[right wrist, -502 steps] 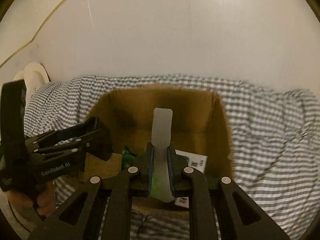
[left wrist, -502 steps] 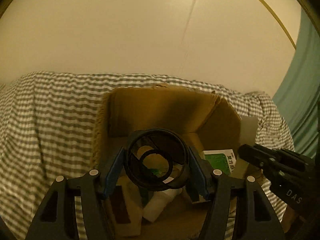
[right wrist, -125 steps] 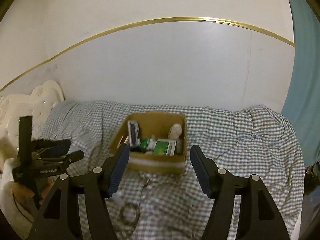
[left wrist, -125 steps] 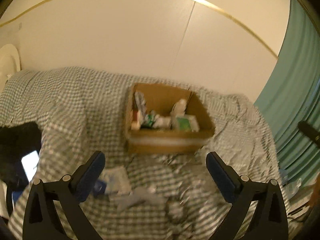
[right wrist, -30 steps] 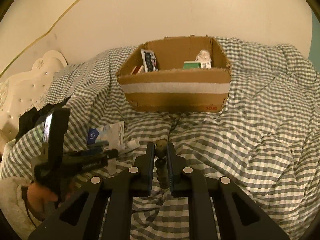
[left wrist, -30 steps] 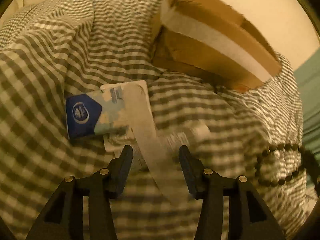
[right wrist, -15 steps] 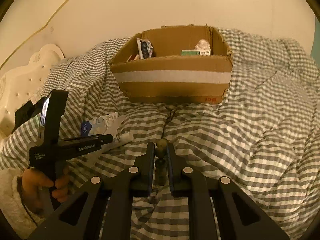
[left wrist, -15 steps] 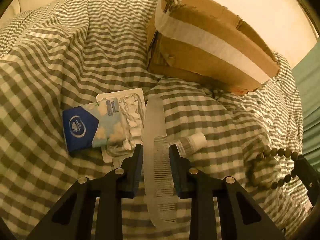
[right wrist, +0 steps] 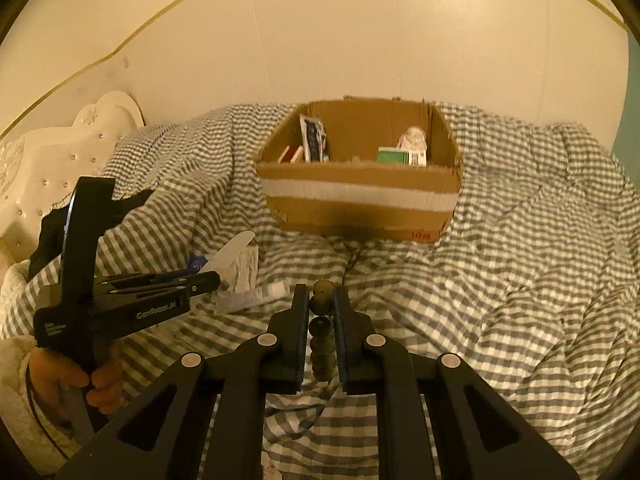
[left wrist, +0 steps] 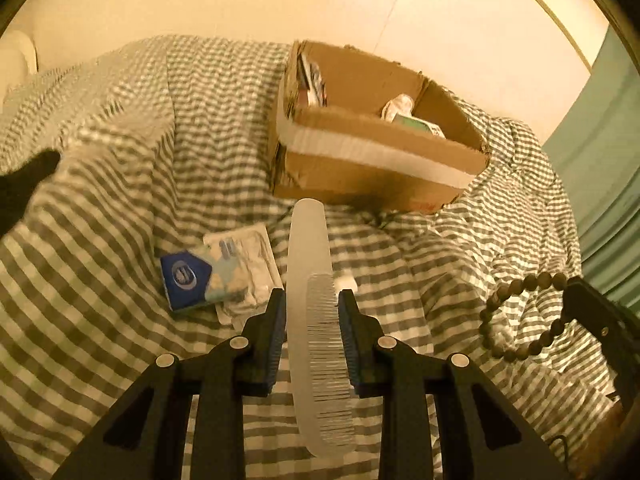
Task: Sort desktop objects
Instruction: 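Carry the comb and bracelet into the cardboard box and release both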
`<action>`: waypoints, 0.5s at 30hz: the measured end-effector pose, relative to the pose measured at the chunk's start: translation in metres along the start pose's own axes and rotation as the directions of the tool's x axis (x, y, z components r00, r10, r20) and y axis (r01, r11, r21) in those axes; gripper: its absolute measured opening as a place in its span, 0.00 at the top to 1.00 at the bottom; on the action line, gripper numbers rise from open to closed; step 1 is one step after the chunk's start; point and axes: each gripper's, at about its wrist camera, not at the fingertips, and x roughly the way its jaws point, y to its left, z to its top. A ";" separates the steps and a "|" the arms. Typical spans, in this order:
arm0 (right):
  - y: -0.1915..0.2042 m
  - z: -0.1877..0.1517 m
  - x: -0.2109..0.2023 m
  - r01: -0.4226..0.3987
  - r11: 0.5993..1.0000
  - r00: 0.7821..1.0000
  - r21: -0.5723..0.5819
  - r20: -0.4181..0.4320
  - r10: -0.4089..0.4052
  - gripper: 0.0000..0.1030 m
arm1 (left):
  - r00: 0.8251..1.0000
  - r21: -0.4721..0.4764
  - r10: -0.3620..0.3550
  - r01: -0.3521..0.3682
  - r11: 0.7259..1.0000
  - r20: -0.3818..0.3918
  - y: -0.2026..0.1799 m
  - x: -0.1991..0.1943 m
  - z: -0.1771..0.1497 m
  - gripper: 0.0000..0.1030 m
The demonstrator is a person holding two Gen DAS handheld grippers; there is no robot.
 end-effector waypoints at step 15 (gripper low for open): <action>-0.025 0.091 0.007 0.000 0.999 0.997 -0.035 0.083 0.003 0.89 | 0.988 0.095 -0.086 0.074 0.993 0.125 -0.040 -0.006 0.098 0.74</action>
